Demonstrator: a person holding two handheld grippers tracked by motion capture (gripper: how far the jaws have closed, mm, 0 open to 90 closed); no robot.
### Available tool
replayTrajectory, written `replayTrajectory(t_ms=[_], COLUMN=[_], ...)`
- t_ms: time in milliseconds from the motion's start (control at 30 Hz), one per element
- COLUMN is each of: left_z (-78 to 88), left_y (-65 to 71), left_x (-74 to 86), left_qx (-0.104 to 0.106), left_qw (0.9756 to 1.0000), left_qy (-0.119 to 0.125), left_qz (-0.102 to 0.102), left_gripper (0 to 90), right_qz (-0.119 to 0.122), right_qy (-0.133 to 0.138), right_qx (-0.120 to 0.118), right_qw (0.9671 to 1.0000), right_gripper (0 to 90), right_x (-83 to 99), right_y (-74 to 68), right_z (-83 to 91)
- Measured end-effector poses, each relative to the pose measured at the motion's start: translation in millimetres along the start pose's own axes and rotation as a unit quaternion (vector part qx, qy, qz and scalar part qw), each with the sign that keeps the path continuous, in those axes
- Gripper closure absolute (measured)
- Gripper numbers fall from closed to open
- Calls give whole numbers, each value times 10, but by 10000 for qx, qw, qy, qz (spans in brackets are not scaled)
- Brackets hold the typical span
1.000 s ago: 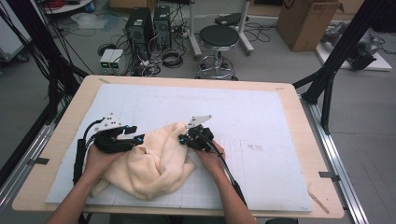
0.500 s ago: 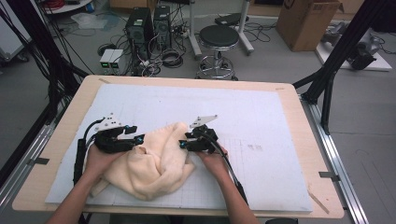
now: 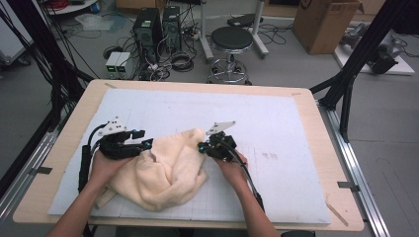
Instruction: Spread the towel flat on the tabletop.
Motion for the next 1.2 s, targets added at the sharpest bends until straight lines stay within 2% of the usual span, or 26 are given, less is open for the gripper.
replayTrajectory(t_ms=[133,267,367,400,433,533,633,700,833,867,967,1033,1133,1200], left_z=[-104,-303,-523,-602,-682,-910,-1108,-1230,-1452,-1467,-1469,-1460,-1455,-1438], left_y=[80,184,253,280,300,320,329,335,384,388,406,409,450,453], left_x=[-106,-176,-223,-231,-236,-235,-214,-169,-28,-14,-14,-17,-17,-23], left_qx=[19,113,236,266,323,314,404,445,356,338,286,282,306,281], left_qw=[10000,9998,9993,9992,9987,9969,9952,9931,9859,9851,9855,9854,9839,9831], left_qy=[46,-89,-219,-248,-349,-650,-824,-1019,-1512,-1543,-1494,-1491,-1521,-1575], left_qz=[-62,-168,-165,-163,-161,-299,-337,-365,-630,-683,-751,-773,-883,-895], left_gripper=[490,491,495,503,503,509,518,520,521,528,563,653,828,846], right_qz=[-26,-32,-105,-108,-108,-174,-252,-272,-357,-392,-389,-469,-422,-379], right_qy=[89,186,67,62,62,331,493,508,446,412,416,418,480,496], right_qx=[285,438,372,394,394,409,469,505,552,569,612,594,641,649], right_qw=[9996,9989,9992,9991,9991,9985,9974,9971,9968,9968,9965,9963,9959,9959], right_gripper=[876,875,846,739,739,663,612,609,584,577,575,572,572,573], right_x=[79,166,266,346,346,415,491,518,651,695,740,753,744,731], right_y=[122,168,180,191,191,217,247,263,306,313,332,356,379,377], right_z=[389,757,775,732,732,765,886,912,974,992,1013,1018,996,975])
Point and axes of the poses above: each handheld gripper's, and its own axes: z roughly backward along the jaws, x roughly out of its underside, y roughly to its right, the point moved 3 cm from there along -z, roughly forward along the jaws, and after that the axes turned 4 degrees about z, right-handed, at the moved point
